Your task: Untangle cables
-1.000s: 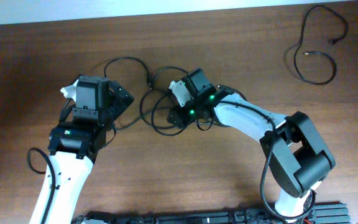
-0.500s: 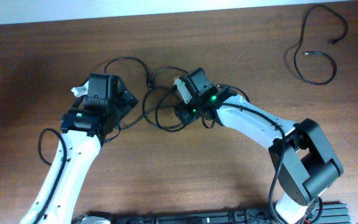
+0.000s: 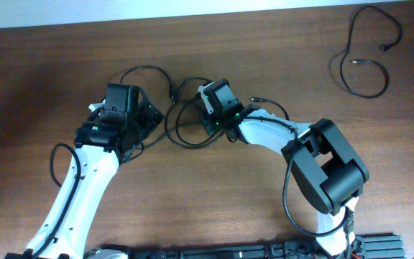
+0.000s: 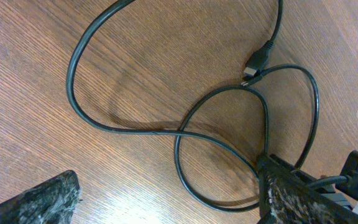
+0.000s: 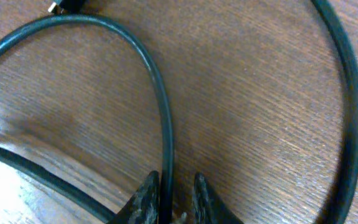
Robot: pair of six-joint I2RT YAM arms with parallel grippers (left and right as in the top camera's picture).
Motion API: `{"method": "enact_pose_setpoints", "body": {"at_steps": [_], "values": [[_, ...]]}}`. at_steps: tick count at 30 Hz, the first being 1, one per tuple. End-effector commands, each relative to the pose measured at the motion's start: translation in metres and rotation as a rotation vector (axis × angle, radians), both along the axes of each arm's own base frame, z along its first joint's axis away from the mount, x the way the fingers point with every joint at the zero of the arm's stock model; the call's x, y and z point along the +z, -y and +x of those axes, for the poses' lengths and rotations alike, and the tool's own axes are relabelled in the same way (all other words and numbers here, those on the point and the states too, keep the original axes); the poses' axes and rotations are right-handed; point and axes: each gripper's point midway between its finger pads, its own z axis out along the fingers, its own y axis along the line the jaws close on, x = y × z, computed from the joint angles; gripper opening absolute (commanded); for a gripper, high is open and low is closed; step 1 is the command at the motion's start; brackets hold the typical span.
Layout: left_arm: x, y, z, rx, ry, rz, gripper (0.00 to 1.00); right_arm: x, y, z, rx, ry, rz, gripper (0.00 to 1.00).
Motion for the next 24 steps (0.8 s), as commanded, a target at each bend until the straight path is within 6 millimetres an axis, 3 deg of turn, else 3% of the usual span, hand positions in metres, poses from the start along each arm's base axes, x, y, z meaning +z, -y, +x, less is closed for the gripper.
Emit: {"method": "enact_pose_setpoints", "body": {"at_steps": [1,3,5,8,10,14,17,19,21,22,24], "values": [[-0.002,0.005,0.000,0.008,-0.013,-0.043,0.99,-0.022,0.003,-0.016,-0.072,-0.120,0.022,0.04],[-0.002,0.008,-0.001,0.001,-0.016,-0.055,0.99,-0.009,0.001,-0.009,-0.070,-0.145,0.048,0.04],[-0.002,0.008,-0.001,-0.001,-0.018,-0.055,0.99,0.041,0.005,0.008,-0.076,-0.162,0.116,0.04],[-0.006,0.008,-0.004,-0.002,-0.026,-0.053,0.99,0.146,0.010,0.022,-0.012,-0.084,0.283,0.04],[-0.014,0.008,-0.004,-0.002,-0.031,-0.052,0.99,0.212,0.021,0.014,0.061,0.017,0.369,0.04],[-0.045,0.010,0.003,-0.001,-0.080,-0.043,0.99,0.286,0.046,-0.011,0.091,0.178,0.384,0.04],[-0.090,0.013,0.012,0.000,-0.165,-0.030,0.98,0.343,0.062,-0.034,0.131,0.367,0.350,0.04],[-0.123,0.019,0.004,-0.013,-0.264,-0.055,0.62,0.365,0.091,-0.032,0.008,0.475,0.268,0.04],[-0.154,0.023,-0.006,-0.018,-0.357,-0.069,0.18,0.396,0.144,-0.029,-0.198,0.609,0.176,0.04],[-0.164,0.022,-0.011,-0.016,-0.388,-0.063,0.09,0.410,0.168,-0.031,-0.284,0.663,0.156,0.04],[-0.177,0.025,-0.014,-0.007,-0.424,-0.085,0.15,0.442,0.222,-0.045,-0.476,0.765,0.140,0.04]]}}
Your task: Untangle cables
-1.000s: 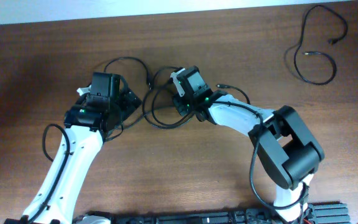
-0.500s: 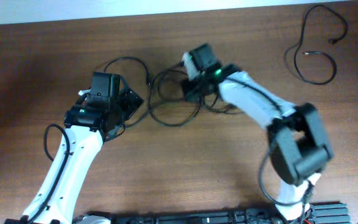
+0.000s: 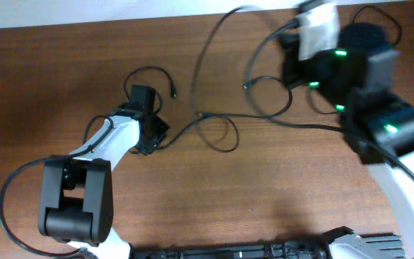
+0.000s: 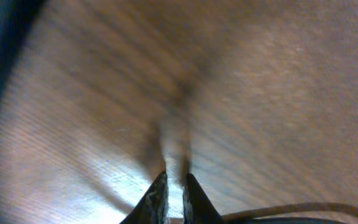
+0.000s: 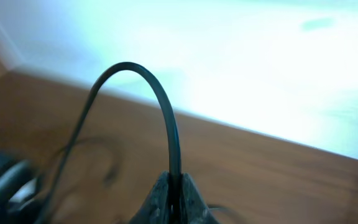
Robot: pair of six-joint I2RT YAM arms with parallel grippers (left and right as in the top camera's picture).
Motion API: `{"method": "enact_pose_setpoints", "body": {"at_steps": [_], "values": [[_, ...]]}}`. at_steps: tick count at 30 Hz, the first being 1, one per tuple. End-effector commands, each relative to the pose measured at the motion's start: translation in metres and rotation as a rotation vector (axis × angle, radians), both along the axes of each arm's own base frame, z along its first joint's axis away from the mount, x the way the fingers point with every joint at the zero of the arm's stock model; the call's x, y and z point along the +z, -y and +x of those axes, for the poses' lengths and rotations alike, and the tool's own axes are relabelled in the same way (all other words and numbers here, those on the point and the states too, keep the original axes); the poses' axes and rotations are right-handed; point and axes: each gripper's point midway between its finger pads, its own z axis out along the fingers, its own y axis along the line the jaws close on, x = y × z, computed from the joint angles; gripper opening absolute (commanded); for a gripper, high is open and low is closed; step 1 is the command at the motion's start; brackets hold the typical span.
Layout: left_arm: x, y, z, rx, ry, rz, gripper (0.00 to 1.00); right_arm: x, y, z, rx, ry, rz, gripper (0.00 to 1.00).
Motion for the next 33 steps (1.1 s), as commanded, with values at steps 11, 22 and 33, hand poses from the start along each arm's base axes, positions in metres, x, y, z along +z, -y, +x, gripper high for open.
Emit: {"method": "enact_pose_setpoints", "body": {"at_steps": [11,22,33], "values": [[-0.041,0.002,-0.026,0.005,-0.138,-0.019,0.22,0.001,0.346,-0.094,-1.277,-0.064,-0.170,0.04],[-0.041,0.002,-0.026,0.006,-0.137,-0.020,0.27,-0.234,0.449,-0.057,-1.387,-0.672,-0.039,0.04],[-0.041,0.002,-0.026,0.005,-0.137,-0.023,0.44,-0.335,0.436,-0.066,-1.300,-0.969,0.000,0.99]]}}
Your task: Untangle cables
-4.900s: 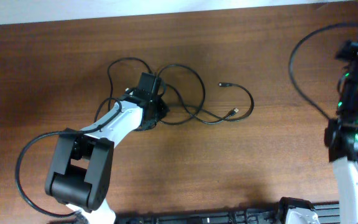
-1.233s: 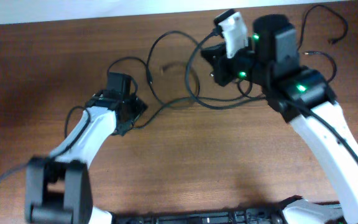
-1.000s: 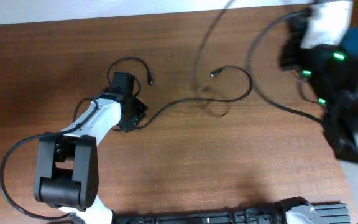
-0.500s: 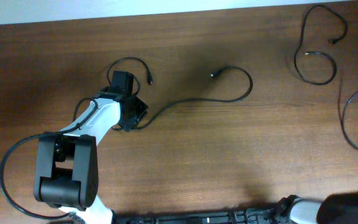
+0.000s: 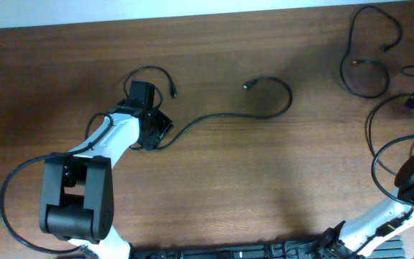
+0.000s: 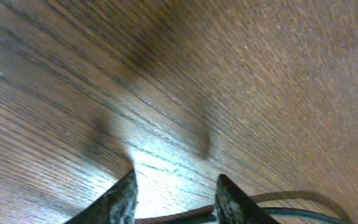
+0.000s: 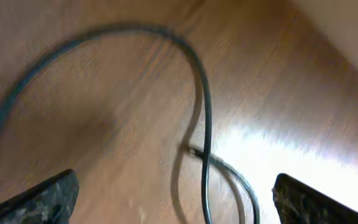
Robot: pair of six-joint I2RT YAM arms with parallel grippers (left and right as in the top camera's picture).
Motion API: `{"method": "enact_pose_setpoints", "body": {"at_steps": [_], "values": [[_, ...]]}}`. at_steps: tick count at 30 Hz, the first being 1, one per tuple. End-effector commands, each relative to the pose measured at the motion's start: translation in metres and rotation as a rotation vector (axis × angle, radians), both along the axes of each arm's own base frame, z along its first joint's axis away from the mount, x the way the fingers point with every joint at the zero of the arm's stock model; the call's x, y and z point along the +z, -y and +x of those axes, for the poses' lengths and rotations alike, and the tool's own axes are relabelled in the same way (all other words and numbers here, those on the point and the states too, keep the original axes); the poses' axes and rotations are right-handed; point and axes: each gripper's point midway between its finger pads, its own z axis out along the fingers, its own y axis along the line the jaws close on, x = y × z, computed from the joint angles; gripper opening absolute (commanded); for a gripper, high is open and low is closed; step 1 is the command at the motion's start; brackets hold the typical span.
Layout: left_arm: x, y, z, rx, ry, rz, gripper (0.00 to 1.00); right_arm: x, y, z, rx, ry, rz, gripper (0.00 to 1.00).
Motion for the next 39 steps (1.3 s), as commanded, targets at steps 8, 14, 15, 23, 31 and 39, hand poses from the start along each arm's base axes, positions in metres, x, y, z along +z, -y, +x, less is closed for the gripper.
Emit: {"method": "enact_pose_setpoints", "body": {"at_steps": [8,14,15,23,31,39], "values": [[-0.044,-0.012,-0.038,0.004,-0.159,0.062,0.53,-0.101,-0.036,-0.102,-0.197,0.067,0.428,0.98],[-0.044,-0.012,-0.039,0.004,-0.160,0.063,0.54,-0.120,-0.036,-0.095,-0.270,0.192,0.414,0.04],[-0.044,-0.012,-0.039,0.004,-0.161,0.063,0.54,-0.118,-0.029,-0.091,-0.287,0.217,0.389,0.04],[-0.044,-0.011,-0.039,0.004,-0.161,0.059,0.54,-0.092,0.025,-0.052,-0.223,0.415,0.178,0.04],[-0.044,-0.008,-0.039,0.001,-0.163,0.044,0.99,-0.015,0.033,-0.022,-0.147,0.548,0.169,0.99],[-0.025,0.006,-0.022,-0.097,-0.096,-0.037,0.99,0.060,-0.048,0.045,0.149,0.611,0.158,0.98]]}}
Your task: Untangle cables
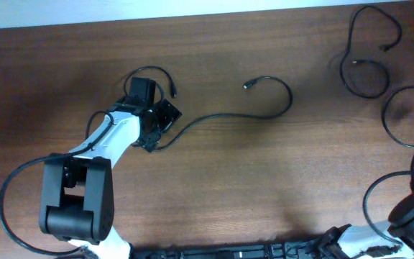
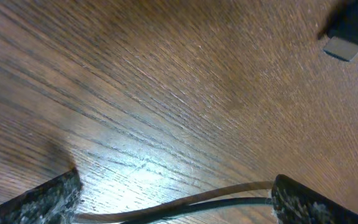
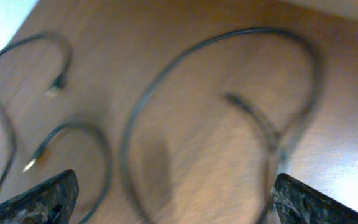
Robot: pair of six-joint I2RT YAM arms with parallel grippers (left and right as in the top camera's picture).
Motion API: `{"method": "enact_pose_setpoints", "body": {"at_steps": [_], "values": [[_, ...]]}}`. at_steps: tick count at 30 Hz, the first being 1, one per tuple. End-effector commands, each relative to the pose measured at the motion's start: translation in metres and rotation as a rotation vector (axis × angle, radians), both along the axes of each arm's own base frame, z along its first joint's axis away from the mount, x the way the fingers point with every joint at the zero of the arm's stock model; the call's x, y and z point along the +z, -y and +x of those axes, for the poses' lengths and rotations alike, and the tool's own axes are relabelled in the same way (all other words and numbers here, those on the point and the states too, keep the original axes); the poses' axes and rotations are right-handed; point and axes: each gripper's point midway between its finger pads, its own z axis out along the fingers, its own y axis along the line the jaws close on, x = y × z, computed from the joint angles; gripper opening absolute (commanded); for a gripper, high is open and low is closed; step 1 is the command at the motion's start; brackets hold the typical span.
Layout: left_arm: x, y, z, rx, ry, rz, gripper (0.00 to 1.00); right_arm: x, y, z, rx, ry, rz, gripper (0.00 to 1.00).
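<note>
A long black cable [image 1: 228, 115] runs from my left gripper [image 1: 157, 128] across the table's middle to a plug near the far side. In the left wrist view this cable [image 2: 197, 202] lies on the wood between the wide-open fingers of the left gripper [image 2: 173, 200], and nothing grips it. A short looped cable [image 1: 149, 70] sits just beyond that gripper, its plug [image 2: 350, 42] showing. My right gripper [image 3: 176, 199] is open, above a blurred cable loop [image 3: 166, 81] at the table's right edge.
Two more black cables lie at the far right: a coiled one [image 1: 369, 54] in the corner and a loop [image 1: 401, 122] by the right edge. The brown wooden table [image 1: 214, 194] ends at a white strip along the far side.
My left gripper's jaws have gone from a narrow gap to wide open, with the cable still lying between them. The right gripper has shifted at the right edge, and the loop there lies differently.
Both grippers were at a tangle left of centre, the right one nearly shut around a cable. Then the left was shut low on the table while the right held a cable high to the far right. That cable then lay at the right edge, and both grippers are open.
</note>
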Motion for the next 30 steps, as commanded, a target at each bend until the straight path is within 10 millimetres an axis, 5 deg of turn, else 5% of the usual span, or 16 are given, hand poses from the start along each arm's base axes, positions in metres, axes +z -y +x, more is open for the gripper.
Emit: {"method": "enact_pose_setpoints", "body": {"at_steps": [1,7,11,15,17,20,26,30], "values": [[-0.020,0.001,-0.020,-0.145,-0.072,-0.032,0.99,0.000,-0.072,0.056,0.236,-0.008,0.006,0.98],[0.089,0.011,0.049,-0.571,0.384,0.088,0.99,0.000,-0.215,0.131,0.583,0.011,-0.020,0.99],[0.107,0.014,0.067,-0.585,0.497,0.110,0.99,-0.047,-0.284,0.141,0.730,-0.086,0.038,0.98],[0.123,0.023,0.092,-0.642,0.642,0.173,0.90,-0.092,-0.311,0.135,0.786,-0.188,0.092,0.99],[0.117,0.021,0.102,-0.622,0.649,0.259,0.86,-0.097,-0.321,0.134,0.806,-0.200,0.097,0.96],[0.098,0.029,0.115,-0.622,0.654,0.317,0.85,-0.102,-0.333,0.131,0.831,-0.217,0.099,0.79],[0.044,0.019,0.136,-0.585,0.608,0.410,0.84,-0.125,-0.337,0.096,0.833,-0.339,0.161,0.78],[0.017,0.017,0.144,-0.573,0.599,0.440,0.66,-0.139,-0.351,0.077,0.866,-0.368,0.233,0.75]]}}
